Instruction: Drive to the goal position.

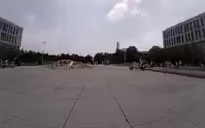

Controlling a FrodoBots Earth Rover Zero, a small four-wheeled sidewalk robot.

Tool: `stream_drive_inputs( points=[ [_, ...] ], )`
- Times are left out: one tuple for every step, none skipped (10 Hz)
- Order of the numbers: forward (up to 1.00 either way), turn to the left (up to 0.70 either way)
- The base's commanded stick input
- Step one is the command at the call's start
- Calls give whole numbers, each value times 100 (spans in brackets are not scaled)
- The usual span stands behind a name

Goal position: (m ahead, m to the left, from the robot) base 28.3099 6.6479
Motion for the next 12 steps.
stream_drive_inputs(
  points=[
    [70, -14],
    [70, -14],
    [70, -14],
    [70, -5],
    [70, -2],
    [70, 0],
    [70, 0],
    [70, 0],
    [70, 0],
    [70, 0],
    [70, 3],
    [70, 10]
  ],
)
